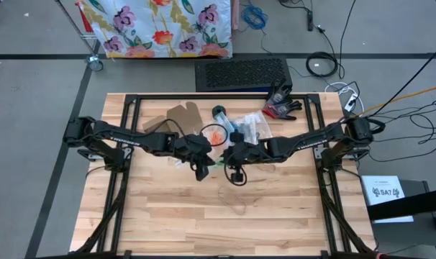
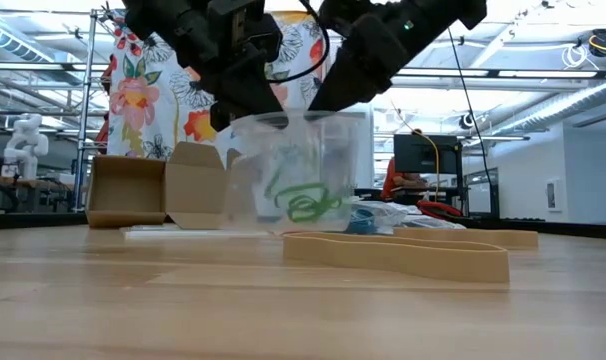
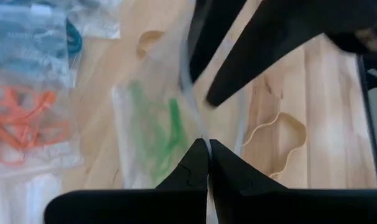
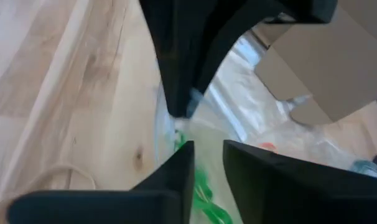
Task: Sort rubber bands
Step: Put the green rubber band into the transparent zip bag, then close the transparent zip bag
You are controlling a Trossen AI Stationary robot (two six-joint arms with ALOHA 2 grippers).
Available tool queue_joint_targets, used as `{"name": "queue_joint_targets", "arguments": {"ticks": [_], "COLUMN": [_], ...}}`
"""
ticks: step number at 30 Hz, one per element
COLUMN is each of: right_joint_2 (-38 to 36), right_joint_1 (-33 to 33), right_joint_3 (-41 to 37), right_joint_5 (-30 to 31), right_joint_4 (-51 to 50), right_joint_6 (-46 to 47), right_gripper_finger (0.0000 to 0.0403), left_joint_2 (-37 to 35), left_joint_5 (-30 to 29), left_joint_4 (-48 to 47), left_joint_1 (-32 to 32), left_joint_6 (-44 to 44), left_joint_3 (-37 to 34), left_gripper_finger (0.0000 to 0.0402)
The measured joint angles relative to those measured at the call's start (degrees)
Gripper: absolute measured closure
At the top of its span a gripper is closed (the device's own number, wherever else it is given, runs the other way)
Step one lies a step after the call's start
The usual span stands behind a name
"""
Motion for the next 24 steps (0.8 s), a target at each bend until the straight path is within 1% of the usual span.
{"name": "queue_joint_targets", "arguments": {"ticks": [5,10,14,16,20,24], "right_joint_2": [-2.7,-5.4,-5.4,-5.4,-5.5,-5.6], "right_joint_1": [0.0,0.0,0.0,0.2,1.1,2.1], "right_joint_3": [0.0,0.0,0.0,0.0,0.0,0.0], "right_joint_5": [0.1,0.2,0.1,0.0,-0.1,-0.2], "right_joint_4": [-1.7,-0.6,-1.6,-3.6,-7.8,-6.9], "right_joint_6": [-0.9,-2.6,-2.2,-1.1,0.6,4.0], "right_gripper_finger": [0.0287,0.0263,0.0254,0.0251,0.025,0.025], "left_joint_2": [0.0,0.0,0.0,0.0,0.0,0.0], "left_joint_5": [-0.1,-0.2,0.0,0.0,2.0,2.1], "left_joint_4": [-1.4,-1.3,-1.3,-1.4,-1.5,-1.5], "left_joint_1": [0.0,0.0,0.0,0.0,0.0,0.2], "left_joint_6": [0.3,0.4,0.4,0.4,0.4,0.4], "left_joint_3": [0.0,0.0,0.0,0.0,0.0,0.0], "left_gripper_finger": [0.0395,0.0395,0.0395,0.0395,0.0395,0.0395]}}
